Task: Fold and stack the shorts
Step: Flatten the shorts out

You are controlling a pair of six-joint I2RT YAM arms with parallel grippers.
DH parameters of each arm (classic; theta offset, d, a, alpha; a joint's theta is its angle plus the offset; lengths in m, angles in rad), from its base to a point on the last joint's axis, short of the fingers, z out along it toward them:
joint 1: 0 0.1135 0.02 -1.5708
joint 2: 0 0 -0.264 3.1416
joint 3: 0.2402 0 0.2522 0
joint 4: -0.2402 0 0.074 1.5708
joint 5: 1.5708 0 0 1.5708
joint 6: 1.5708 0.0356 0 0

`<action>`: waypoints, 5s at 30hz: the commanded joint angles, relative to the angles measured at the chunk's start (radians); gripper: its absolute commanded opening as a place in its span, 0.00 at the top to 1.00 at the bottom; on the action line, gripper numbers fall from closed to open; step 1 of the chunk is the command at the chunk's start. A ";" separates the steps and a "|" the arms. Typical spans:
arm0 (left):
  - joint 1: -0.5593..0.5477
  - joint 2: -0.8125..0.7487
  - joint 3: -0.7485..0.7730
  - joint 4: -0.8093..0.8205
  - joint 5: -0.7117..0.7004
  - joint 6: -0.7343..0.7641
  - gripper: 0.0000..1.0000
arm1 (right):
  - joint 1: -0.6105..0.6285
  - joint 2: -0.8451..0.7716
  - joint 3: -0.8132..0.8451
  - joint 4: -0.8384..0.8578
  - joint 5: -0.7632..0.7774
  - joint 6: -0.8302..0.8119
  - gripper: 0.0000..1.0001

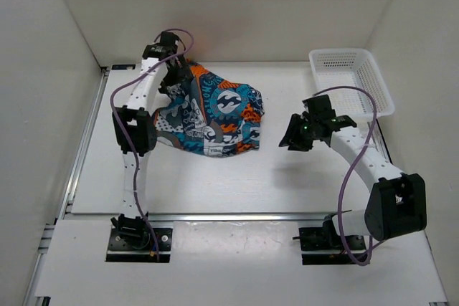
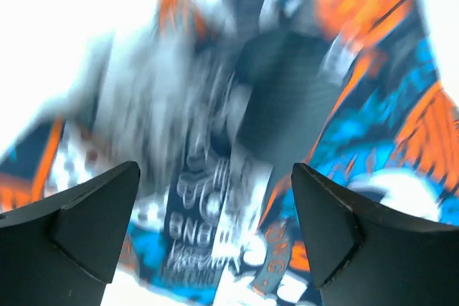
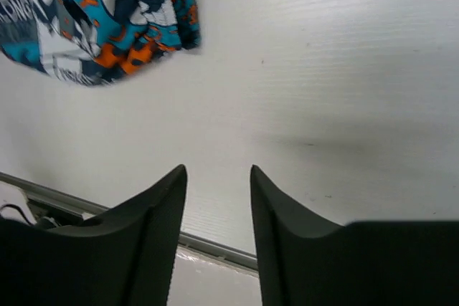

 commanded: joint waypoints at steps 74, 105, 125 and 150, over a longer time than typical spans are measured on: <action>0.319 -0.510 -0.412 -0.004 0.371 0.015 0.90 | 0.083 0.403 0.739 -0.073 0.171 0.080 1.00; 0.130 -0.736 -1.451 0.325 0.281 -0.131 0.24 | 0.109 0.056 -0.111 0.003 0.214 0.215 0.99; 0.020 -0.610 -1.336 0.335 0.190 -0.172 0.90 | 0.100 -0.050 -0.301 0.138 0.180 0.277 0.36; 0.020 -0.781 -1.031 0.150 0.152 -0.105 0.90 | 0.081 -0.033 -0.054 0.126 0.297 0.113 0.99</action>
